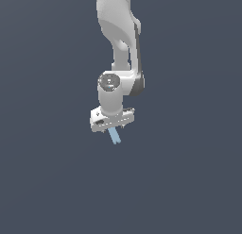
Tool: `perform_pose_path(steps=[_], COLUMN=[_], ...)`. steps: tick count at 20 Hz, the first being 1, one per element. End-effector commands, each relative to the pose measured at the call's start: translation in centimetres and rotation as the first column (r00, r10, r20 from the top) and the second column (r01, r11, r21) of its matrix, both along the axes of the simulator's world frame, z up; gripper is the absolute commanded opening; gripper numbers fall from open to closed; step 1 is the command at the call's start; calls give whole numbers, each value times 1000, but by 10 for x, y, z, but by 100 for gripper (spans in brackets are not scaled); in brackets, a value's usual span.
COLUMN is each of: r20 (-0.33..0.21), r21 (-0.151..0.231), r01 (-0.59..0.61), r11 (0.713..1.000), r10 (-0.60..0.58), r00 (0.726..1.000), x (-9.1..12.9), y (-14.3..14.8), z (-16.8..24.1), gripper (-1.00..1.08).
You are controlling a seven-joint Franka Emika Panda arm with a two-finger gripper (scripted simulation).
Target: Pick up the object and move it to a goal position.
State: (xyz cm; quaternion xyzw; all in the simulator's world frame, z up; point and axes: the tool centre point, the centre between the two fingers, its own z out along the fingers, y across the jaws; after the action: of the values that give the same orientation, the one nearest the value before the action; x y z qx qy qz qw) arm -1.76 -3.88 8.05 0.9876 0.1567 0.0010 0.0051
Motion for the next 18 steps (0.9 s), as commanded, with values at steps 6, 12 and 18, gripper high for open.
perform_pose_path(steps=[6, 12, 18], r20=[-3, -4, -4], r21=[9, 9, 9], r01=[-69, -71, -73], r11=[998, 997, 997], r10=[70, 71, 73], r00=[998, 997, 997], x=[-7, -7, -8], y=[0, 0, 0], z=[-20, -22, -42], gripper=[100, 100, 100])
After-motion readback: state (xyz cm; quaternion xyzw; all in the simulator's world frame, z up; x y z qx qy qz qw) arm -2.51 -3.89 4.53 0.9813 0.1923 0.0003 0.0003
